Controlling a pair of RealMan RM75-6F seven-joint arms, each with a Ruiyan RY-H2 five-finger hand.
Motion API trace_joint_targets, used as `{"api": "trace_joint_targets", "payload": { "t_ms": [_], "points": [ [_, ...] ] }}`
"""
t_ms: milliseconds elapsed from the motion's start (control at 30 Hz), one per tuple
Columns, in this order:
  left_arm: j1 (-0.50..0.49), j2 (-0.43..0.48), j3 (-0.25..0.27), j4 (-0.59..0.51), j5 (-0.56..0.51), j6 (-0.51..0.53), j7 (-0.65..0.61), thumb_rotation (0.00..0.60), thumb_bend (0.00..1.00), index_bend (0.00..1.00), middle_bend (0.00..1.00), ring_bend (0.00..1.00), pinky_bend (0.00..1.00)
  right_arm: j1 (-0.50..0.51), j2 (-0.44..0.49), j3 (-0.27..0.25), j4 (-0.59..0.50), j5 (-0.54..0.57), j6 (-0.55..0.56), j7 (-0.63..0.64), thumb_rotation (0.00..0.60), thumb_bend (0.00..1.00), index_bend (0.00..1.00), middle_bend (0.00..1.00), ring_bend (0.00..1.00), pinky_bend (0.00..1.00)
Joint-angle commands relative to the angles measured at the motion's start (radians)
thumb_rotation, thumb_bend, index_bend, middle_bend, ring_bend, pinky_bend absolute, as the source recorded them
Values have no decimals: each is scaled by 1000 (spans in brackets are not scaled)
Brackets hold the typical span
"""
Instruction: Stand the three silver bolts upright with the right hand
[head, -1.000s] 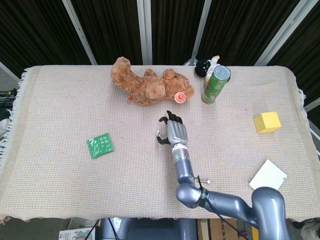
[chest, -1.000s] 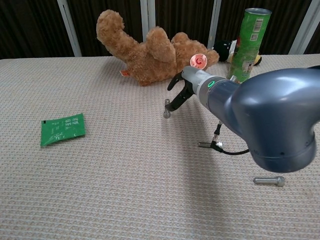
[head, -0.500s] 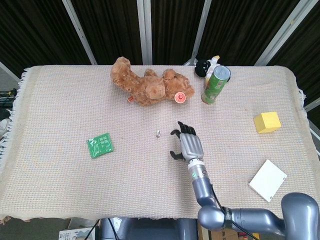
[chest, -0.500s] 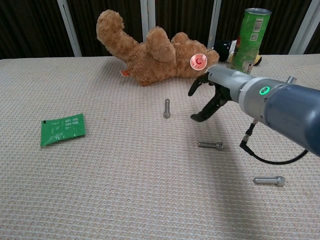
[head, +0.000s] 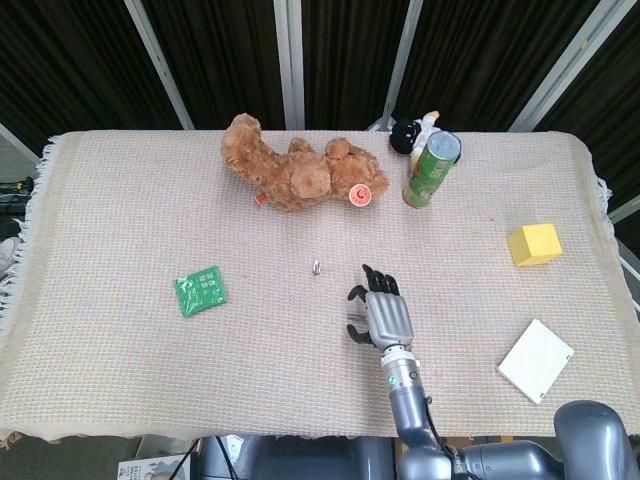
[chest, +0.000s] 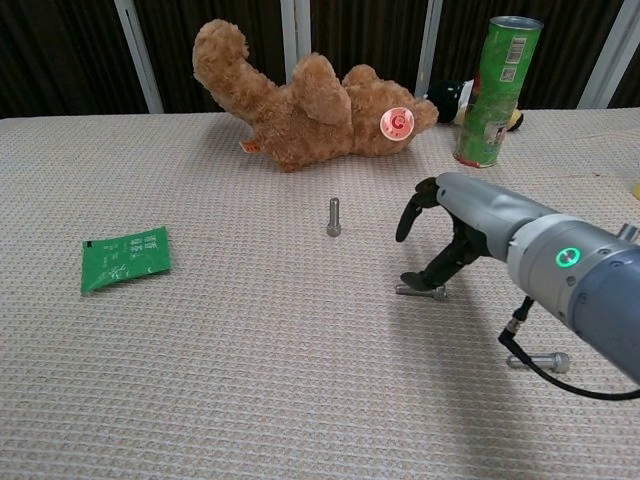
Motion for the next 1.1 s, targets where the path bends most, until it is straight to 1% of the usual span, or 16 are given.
{"api": "trace_joint_targets", "payload": {
  "t_ms": [33,200,667,967,1100],
  "points": [
    [0,1,0,1,1,-2,-4,600,74,67,17,0,93,-2,-27,0,34,-9,8,-11,600,287,436,0,0,40],
    [1,1,-1,3,-2,0,-7,600,74,67,17,0,93,-9,-49,13,75,-11,-6,-6,600,287,464,0,0,40],
    [-1,0,-1,-1,-5,0,5,600,74,67,17,0,94,-36,-91,17,153,-12,-50,4,600,287,503,0,1,40],
    [1,0,-1,1,-7,1,1,600,74,69,17,0,93,-40,-121,41,198,-7,-68,-3,600,289,522,0,5,40],
    [0,0,-1,0,-7,1,3,600,74,69,17,0,93,-43,-126,48,209,-6,-77,-7,600,311,525,0,5,40]
  ]
}}
